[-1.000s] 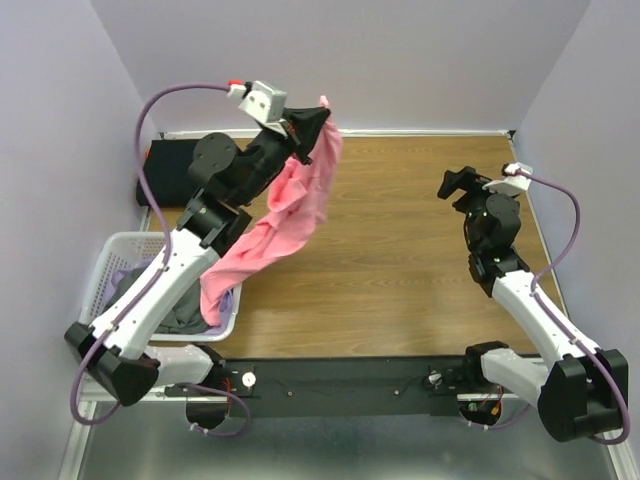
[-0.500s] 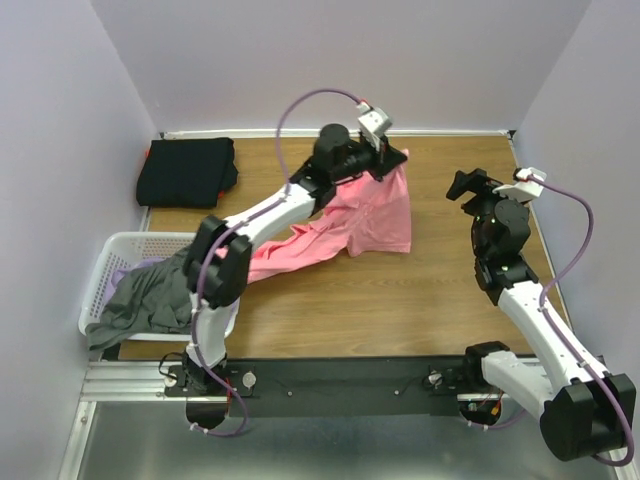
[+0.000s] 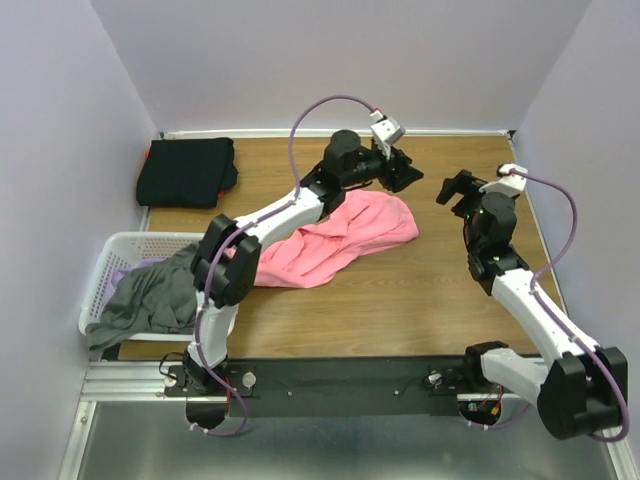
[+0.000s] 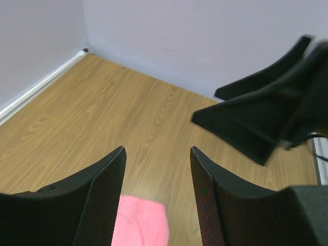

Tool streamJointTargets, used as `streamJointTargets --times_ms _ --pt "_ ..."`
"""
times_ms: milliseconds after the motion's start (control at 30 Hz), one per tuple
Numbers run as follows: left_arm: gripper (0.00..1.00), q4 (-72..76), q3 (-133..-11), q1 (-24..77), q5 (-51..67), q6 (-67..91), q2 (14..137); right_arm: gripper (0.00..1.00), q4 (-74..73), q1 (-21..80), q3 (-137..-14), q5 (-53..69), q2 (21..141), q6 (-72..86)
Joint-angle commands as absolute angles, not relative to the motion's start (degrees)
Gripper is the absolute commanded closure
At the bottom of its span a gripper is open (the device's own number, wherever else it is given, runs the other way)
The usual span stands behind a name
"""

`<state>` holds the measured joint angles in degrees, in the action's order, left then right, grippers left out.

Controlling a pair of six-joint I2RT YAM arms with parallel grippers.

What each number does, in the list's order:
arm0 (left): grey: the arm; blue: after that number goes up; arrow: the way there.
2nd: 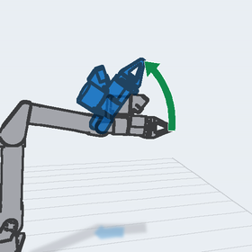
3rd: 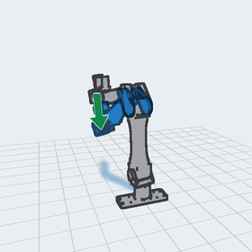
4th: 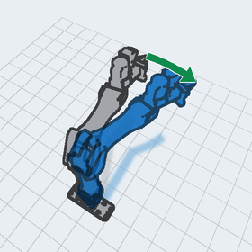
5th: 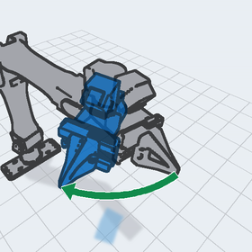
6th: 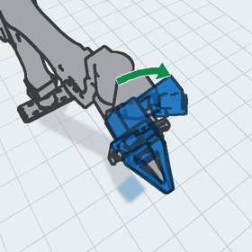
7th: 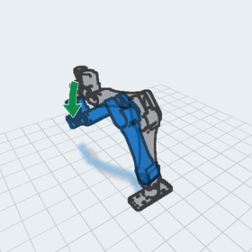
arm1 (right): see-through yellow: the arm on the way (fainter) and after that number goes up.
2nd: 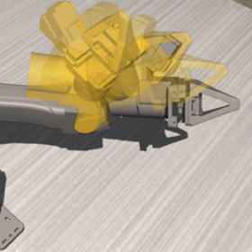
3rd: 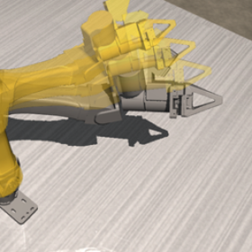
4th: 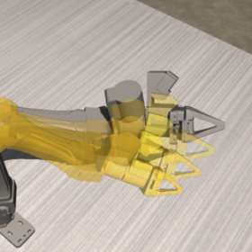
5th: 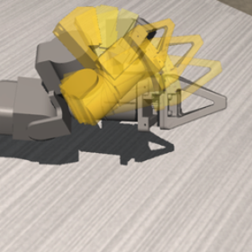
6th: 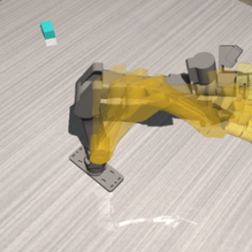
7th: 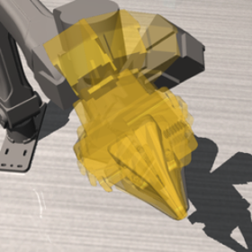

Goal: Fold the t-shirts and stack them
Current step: Move the tshirt to the center of the board

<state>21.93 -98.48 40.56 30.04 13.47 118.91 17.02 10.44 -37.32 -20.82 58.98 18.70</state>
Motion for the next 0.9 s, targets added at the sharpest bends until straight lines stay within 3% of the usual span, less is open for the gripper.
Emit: streamJointTargets --times_ms 0,300,567,867 --pt "0.39 23.73 -87.15 39.03 18.33 11.60 109.09 0.00 16.61 10.72 -39.63 -13.99 64.59 20.65" --pt "0.38 24.52 -61.64 35.42 7.48 13.89 97.21 0.00 14.59 10.72 -47.54 -0.81 85.59 21.80" --pt "0.35 27.07 -52.83 32.44 6.32 16.35 94.22 0.03 11.08 11.86 -53.78 6.58 96.76 20.83" --pt "0.34 29.00 -47.29 28.83 5.98 15.91 87.37 0.07 5.98 15.29 -61.43 6.06 107.57 18.46"
